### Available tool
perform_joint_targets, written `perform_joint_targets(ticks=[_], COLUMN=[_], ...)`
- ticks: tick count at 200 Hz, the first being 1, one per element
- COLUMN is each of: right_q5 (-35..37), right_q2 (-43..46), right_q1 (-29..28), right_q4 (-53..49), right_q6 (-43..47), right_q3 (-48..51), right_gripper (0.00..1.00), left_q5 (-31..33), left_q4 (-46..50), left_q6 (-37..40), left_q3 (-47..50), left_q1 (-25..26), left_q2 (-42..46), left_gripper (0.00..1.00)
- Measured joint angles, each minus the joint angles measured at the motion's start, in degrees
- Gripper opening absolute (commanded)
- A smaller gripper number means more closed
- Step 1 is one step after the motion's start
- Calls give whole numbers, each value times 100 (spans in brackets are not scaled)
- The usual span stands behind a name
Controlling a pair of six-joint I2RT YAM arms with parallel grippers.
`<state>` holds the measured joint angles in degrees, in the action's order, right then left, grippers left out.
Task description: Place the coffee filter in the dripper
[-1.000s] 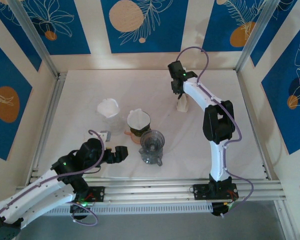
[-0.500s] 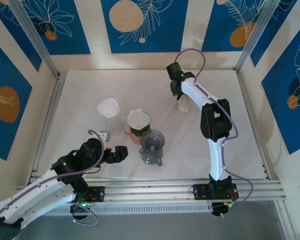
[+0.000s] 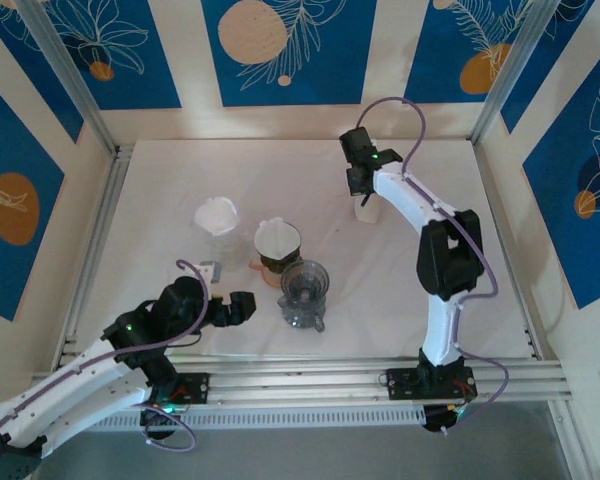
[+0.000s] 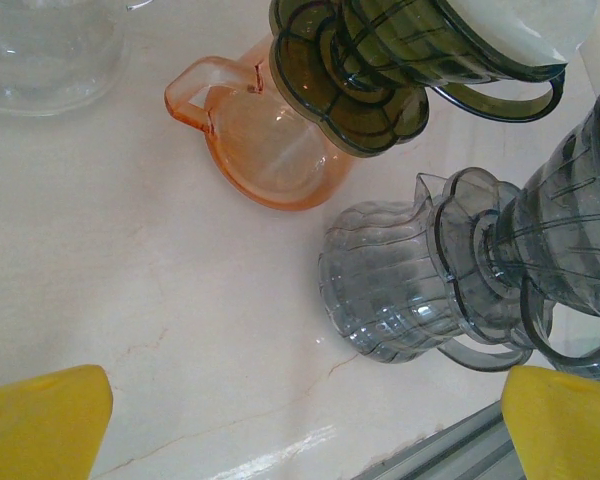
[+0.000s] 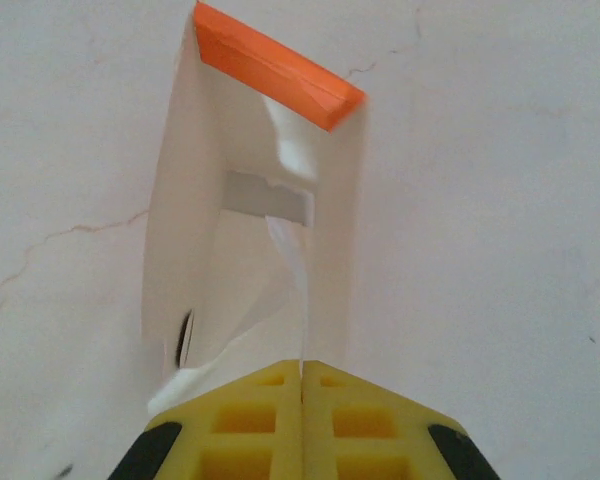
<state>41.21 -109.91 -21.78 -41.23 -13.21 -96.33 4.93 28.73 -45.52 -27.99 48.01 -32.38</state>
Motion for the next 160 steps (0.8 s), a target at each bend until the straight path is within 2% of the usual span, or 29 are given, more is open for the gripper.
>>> perform_joint_targets(ticks=[58, 95, 126, 160], right_q5=[-28, -275, -855, -1696], right_q2=[2269, 3495, 3818, 3473], right_q1=[-669, -1495, -2059, -2420], right_q4=[-264, -1104, -2144, -3261], right_q6=[-470, -769, -1095, -1467], right_q3=[1222, 1167, 407, -575], right_gripper=[0, 0, 0, 0], left_q5=[-42, -44, -42, -39], left_q4=[17, 39, 90, 92], left_q6=[63, 109, 181, 262], left_q3=[-133, -212, -330, -402], left_q1=[0, 0, 0, 0], left_q2=[44, 129, 133, 153], left_gripper=[100, 100, 100, 100])
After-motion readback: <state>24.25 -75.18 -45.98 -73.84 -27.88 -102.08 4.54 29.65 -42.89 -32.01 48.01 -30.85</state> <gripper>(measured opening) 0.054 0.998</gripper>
